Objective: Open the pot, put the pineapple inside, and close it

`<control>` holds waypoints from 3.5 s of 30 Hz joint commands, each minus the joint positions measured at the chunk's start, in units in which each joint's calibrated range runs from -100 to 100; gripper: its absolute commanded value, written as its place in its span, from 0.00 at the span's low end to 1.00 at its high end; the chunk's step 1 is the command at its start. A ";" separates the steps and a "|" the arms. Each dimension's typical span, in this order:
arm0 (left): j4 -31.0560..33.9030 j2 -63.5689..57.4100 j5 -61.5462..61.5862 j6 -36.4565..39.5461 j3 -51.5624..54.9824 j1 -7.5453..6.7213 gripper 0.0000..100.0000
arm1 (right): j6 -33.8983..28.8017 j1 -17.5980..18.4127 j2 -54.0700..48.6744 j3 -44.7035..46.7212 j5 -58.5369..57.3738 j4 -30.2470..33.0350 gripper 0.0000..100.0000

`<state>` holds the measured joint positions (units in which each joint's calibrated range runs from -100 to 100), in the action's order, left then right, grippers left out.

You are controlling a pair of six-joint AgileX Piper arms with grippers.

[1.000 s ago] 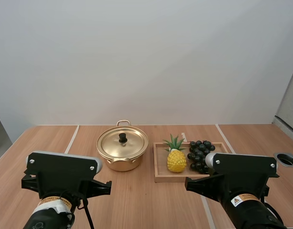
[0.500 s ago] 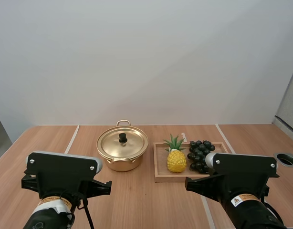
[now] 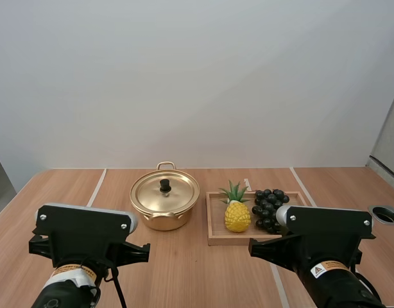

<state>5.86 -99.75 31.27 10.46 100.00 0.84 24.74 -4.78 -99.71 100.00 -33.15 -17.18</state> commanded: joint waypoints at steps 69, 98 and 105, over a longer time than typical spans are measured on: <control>-2.59 -0.25 -0.40 10.34 0.00 0.10 0.00 | 0.21 1.46 -0.29 0.00 1.30 11.91 0.00; -1.49 -0.25 0.00 12.53 0.00 0.10 0.09 | -2.43 1.46 -0.29 0.00 1.86 18.25 0.00; -0.36 -0.25 0.14 13.28 0.00 0.10 0.60 | -6.86 1.46 -0.29 0.00 0.96 19.83 1.00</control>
<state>4.48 -99.75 31.27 22.88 100.00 0.84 19.56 -3.37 -99.71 100.00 -32.56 2.07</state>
